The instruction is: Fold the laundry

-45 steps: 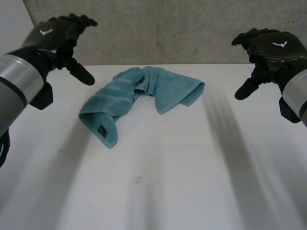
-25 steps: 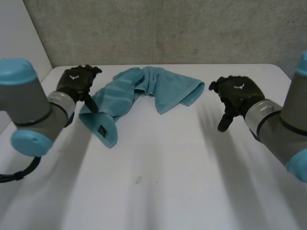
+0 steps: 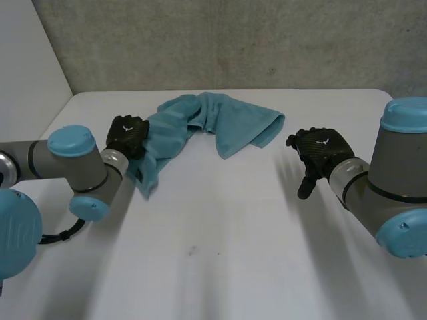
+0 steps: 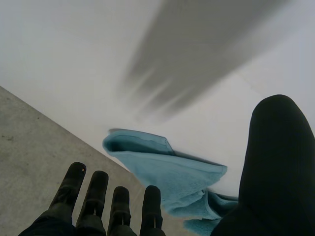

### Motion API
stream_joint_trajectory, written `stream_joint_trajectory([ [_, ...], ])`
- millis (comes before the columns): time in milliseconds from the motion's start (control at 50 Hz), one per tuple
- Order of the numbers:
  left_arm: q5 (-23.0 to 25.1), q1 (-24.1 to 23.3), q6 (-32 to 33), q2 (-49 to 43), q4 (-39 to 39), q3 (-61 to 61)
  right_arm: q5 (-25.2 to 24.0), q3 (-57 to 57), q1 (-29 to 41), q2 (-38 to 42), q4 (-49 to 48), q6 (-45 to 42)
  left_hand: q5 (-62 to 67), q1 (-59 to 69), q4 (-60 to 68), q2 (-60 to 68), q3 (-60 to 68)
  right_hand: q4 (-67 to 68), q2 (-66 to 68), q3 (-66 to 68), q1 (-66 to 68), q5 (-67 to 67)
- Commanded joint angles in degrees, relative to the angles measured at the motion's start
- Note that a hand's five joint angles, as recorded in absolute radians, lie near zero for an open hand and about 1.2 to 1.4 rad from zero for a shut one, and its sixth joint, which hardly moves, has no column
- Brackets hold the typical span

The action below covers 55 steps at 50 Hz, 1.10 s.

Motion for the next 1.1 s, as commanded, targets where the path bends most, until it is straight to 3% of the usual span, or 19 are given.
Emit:
stream_joint_trajectory([
  [20, -0.47, -0.09, -0.05, 5.14, 4.99, -4.4, 0.48, -0.74, -0.09, 1.0, 0.24, 0.22, 20.52, 18.03, 19.6, 18.83, 19.83, -3.41, -2.86, -2.42, -2.0, -3.27],
  [300, -0.73, -2.63, -2.24, 34.25, 3.68, -22.44, 0.4, -0.75, -0.79, 0.91, 0.24, 5.92, 20.52, 18.03, 19.6, 18.83, 19.83, -3.41, -2.86, -2.42, -2.0, -3.27],
  [420, -0.82, -6.33, -8.65, 47.34, -1.76, -24.03, -0.13, -0.39, -0.97, 0.91, -0.2, 17.17, 20.52, 18.03, 19.6, 18.83, 19.83, -3.41, -2.86, -2.42, -2.0, -3.27],
  [640, -0.82, -7.12, -24.91, 66.06, -11.52, -24.12, -3.47, 0.93, -0.35, 1.0, -4.5, 31.94, 20.52, 18.03, 19.6, 18.83, 19.83, -3.41, -2.86, -2.42, -2.0, -3.27],
  [800, -0.55, -8.08, -27.38, 70.65, -13.72, -23.59, -4.53, -1.0, 1.4, 4.16, -8.81, 37.57, 20.52, 18.03, 19.6, 18.83, 19.83, -3.41, -2.86, -2.42, -2.0, -3.27],
  [960, -0.91, -12.82, -27.38, 70.91, -14.95, -21.92, -3.47, -10.83, 7.55, 12.94, -10.48, 37.4, 20.52, 18.03, 19.6, 18.83, 19.83, -3.41, -2.86, -2.42, -2.0, -3.27],
  [1100, -1.34, -12.83, -27.29, 71.35, -14.87, -21.66, -3.65, -15.77, 9.4, 18.23, -10.13, 37.14, 20.52, 18.03, 19.6, 18.83, 19.83, -3.41, -2.86, -2.42, -2.0, -3.27],
])
